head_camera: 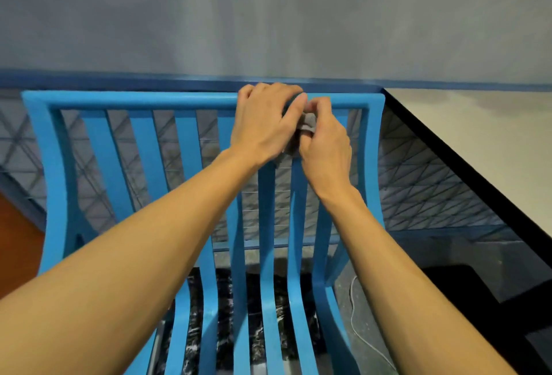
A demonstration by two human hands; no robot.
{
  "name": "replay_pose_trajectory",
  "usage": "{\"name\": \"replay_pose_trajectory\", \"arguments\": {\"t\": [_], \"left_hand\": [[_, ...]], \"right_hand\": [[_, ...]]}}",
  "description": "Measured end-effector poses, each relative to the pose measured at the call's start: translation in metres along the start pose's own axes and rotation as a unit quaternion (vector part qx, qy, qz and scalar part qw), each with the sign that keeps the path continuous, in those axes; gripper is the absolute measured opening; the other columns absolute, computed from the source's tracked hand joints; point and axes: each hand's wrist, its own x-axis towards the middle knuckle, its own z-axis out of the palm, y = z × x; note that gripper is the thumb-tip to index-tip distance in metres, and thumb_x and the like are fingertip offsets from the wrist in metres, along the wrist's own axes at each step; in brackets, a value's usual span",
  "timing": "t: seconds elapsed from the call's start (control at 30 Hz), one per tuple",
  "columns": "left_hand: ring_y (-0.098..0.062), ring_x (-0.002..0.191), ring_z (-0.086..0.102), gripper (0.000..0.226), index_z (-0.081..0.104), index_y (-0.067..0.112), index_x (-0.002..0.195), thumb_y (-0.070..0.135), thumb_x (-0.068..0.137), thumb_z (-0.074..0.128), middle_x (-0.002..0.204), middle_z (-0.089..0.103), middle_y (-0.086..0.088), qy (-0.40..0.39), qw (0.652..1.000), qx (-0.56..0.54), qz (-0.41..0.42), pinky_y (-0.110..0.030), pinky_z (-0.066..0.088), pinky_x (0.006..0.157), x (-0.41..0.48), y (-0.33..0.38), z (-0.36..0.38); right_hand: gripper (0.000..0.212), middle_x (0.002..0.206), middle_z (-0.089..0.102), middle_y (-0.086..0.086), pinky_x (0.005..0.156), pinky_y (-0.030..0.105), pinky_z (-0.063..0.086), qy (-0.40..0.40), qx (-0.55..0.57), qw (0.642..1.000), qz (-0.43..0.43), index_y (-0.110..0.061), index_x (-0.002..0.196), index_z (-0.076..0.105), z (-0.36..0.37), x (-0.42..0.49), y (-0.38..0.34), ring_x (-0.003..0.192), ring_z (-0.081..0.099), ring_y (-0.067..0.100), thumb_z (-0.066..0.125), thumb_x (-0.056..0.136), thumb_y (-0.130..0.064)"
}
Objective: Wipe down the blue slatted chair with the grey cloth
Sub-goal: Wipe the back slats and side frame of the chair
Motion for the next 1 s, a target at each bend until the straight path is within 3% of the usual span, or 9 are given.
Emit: {"name": "replay_pose_trajectory", "arguments": {"t": [0.17,0.37,0.57,0.7,0.8,1.0], "left_hand": [[-0.012,0.108,0.054,0.040,0.065,0.026,0.122,0.040,0.099,0.034,0.118,0.067,0.012,0.008,1.000,-0.009,0.002,-0.028,0.021,0.090,0.000,-0.004,0.001],[-0.011,0.108,0.054,0.040,0.067,0.026,0.118,0.039,0.099,0.034,0.117,0.067,0.012,0.011,0.999,-0.034,-0.012,-0.028,0.021,0.091,-0.002,0.000,0.001],[-0.011,0.102,0.053,0.039,0.065,0.026,0.119,0.039,0.100,0.034,0.113,0.068,0.012,0.003,0.999,-0.033,-0.023,-0.027,0.020,0.090,-0.001,0.002,-0.002],[-0.012,0.105,0.053,0.040,0.063,0.025,0.122,0.040,0.100,0.034,0.117,0.066,0.010,-0.015,0.999,-0.035,-0.026,-0.032,0.024,0.095,-0.001,0.003,-0.005],[-0.012,0.110,0.052,0.041,0.059,0.024,0.129,0.041,0.098,0.038,0.122,0.064,0.008,-0.029,0.999,-0.009,-0.016,-0.034,0.025,0.100,-0.002,0.003,-0.006],[-0.016,0.114,0.049,0.050,0.051,0.024,0.134,0.032,0.085,0.052,0.128,0.058,0.007,-0.052,0.997,0.052,0.007,-0.035,0.024,0.104,-0.003,0.002,-0.005]], "right_hand": [[0.011,0.084,0.060,-0.004,0.059,0.043,0.045,-0.019,0.005,1.000,-0.016,-0.020,0.099,0.047,0.004,-0.012,0.016,0.073,0.055,0.022,0.051,0.091,-0.013],[0.011,0.087,0.060,-0.008,0.057,0.036,0.042,0.000,0.012,0.999,-0.040,-0.021,0.100,0.049,0.003,0.003,0.013,0.076,0.055,0.017,0.051,0.091,-0.015],[0.028,0.088,0.058,-0.005,0.054,0.040,0.041,-0.147,-0.074,0.986,0.006,-0.030,0.096,0.040,-0.003,-0.049,0.041,0.078,0.056,0.029,0.051,0.086,-0.007],[0.013,0.087,0.062,-0.003,0.060,0.045,0.049,-0.058,-0.021,0.998,-0.018,-0.025,0.100,0.047,-0.010,-0.005,0.021,0.076,0.059,0.023,0.049,0.092,-0.016],[0.009,0.086,0.061,-0.003,0.061,0.048,0.049,-0.041,-0.009,0.999,-0.019,-0.023,0.100,0.046,-0.002,0.006,0.012,0.076,0.057,0.024,0.048,0.093,-0.018],[0.029,0.092,0.061,-0.004,0.058,0.043,0.047,-0.122,-0.060,0.991,-0.003,-0.029,0.103,0.044,0.000,-0.044,0.041,0.079,0.058,0.026,0.053,0.085,-0.008]]}}
